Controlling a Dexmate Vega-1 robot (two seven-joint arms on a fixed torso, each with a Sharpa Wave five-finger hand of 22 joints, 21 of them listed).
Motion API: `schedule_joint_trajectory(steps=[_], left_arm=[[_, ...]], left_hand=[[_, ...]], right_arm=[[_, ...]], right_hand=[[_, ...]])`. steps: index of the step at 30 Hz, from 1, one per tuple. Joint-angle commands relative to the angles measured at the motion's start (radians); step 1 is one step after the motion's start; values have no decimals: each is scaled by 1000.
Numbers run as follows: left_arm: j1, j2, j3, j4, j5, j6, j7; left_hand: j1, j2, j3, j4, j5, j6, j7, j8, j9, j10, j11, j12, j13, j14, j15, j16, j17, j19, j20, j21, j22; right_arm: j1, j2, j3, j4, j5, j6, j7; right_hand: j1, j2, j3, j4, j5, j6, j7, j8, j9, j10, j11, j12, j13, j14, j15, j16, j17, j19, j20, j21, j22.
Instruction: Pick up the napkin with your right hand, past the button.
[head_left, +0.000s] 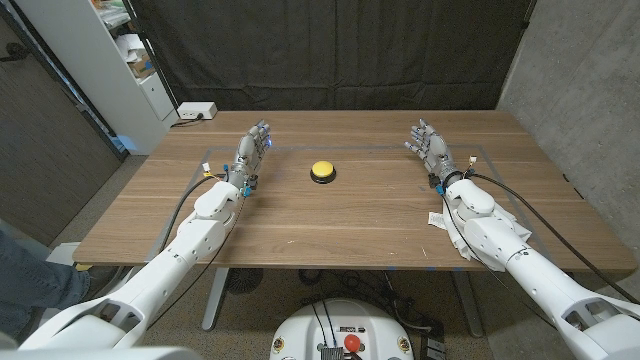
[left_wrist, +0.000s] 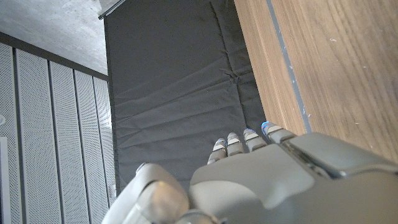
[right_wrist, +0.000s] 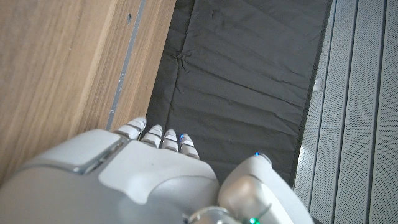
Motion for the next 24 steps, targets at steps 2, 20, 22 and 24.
schedule_joint_trajectory(steps=[2, 20, 22, 24], left_arm=[[14, -27, -31, 2, 27, 9, -22], [35, -33, -54, -36, 50, 29, -32], [38, -33, -55, -40, 50, 30, -35], [42, -33, -57, -43, 50, 26, -38]], left_hand=[[11, 3, 5, 0, 3, 4, 9, 3, 1, -7, 1, 5, 0, -8, -2, 5, 5, -7, 4, 1, 2], [18, 9, 4, -5, 0, 7, 8, -8, 2, -4, -3, -5, -10, -13, 0, 2, 5, -18, 10, -11, 2], [19, 10, 4, -6, 0, 8, 7, -10, 2, -5, -2, -8, -11, -13, 0, 2, 5, -18, 10, -12, 2], [20, 10, 4, -6, 0, 8, 7, -11, 2, -5, -1, -8, -12, -13, 0, 1, 5, -20, 11, -13, 2]], right_arm=[[-13, -3, 3, -20, -20, -7, -39], [-50, -37, 23, -86, -34, 12, -56], [-53, -41, 27, -100, -31, 5, -63], [-53, -45, 27, -101, -36, 13, -58]], right_hand=[[8, -1, 3, -1, 5, 9, -1, 4, 0, 10, 4, -1, -3, 5, 6, 8, -1, 14, -1, 2, 2], [10, 3, -3, -4, 2, 14, -3, 2, -7, 18, 4, -15, -20, 10, 7, 10, -9, 21, -1, -6, 2], [10, 4, -3, -5, 2, 14, -3, 1, -7, 20, 4, -16, -22, 11, 7, 10, -10, 22, 0, -7, 2], [11, 5, -3, -5, 1, 15, -3, 1, -8, 20, 4, -17, -24, 11, 7, 10, -11, 23, 0, -8, 2]])
